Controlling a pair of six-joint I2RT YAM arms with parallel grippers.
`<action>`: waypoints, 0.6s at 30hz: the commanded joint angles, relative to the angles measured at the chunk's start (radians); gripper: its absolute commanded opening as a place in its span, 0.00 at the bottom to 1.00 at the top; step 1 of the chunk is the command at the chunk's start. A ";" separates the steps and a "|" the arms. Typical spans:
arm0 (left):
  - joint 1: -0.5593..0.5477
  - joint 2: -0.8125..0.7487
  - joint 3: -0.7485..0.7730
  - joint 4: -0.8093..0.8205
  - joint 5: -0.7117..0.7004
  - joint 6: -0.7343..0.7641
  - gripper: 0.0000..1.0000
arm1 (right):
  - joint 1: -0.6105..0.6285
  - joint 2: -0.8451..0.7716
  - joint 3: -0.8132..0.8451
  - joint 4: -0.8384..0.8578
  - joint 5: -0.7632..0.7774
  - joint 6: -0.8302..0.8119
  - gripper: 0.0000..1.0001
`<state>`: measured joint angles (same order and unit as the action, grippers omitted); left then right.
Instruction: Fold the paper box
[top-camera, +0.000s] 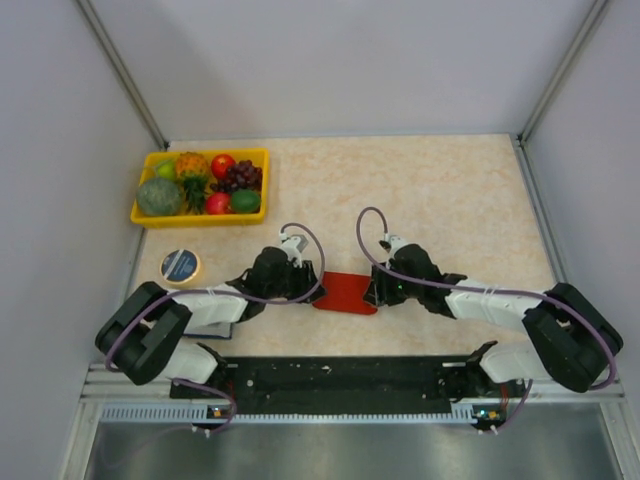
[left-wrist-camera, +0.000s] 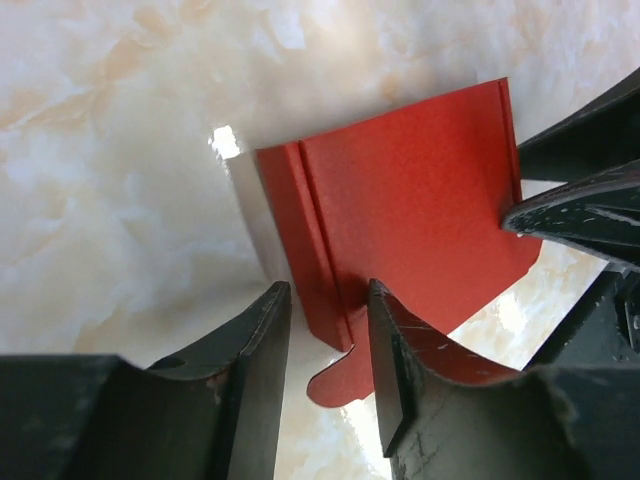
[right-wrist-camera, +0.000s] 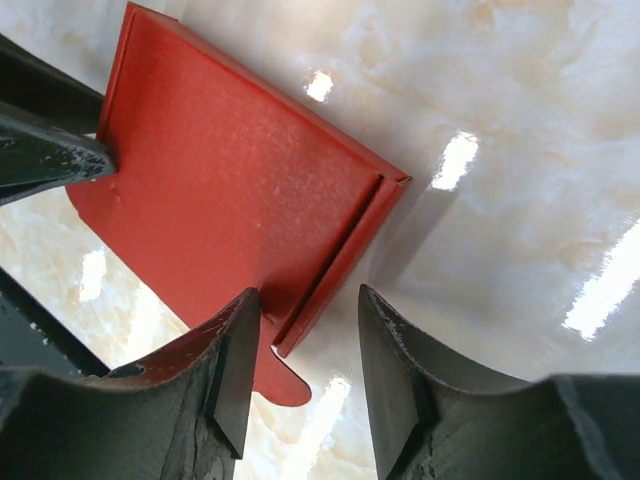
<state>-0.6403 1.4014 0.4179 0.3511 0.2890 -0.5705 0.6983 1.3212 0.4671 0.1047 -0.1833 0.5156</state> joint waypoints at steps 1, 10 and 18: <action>0.011 -0.091 -0.059 -0.004 -0.062 -0.012 0.51 | 0.042 -0.086 0.063 -0.182 0.129 -0.118 0.48; 0.054 -0.701 -0.004 -0.587 -0.434 -0.120 0.71 | 0.525 -0.116 0.238 -0.445 0.686 -0.356 0.61; 0.076 -0.880 0.078 -0.869 -0.508 -0.215 0.81 | 0.840 0.361 0.425 -0.482 1.189 -0.549 0.53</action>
<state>-0.5735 0.5545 0.4507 -0.3233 -0.1356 -0.7292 1.4681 1.4902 0.8043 -0.3111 0.6941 0.1020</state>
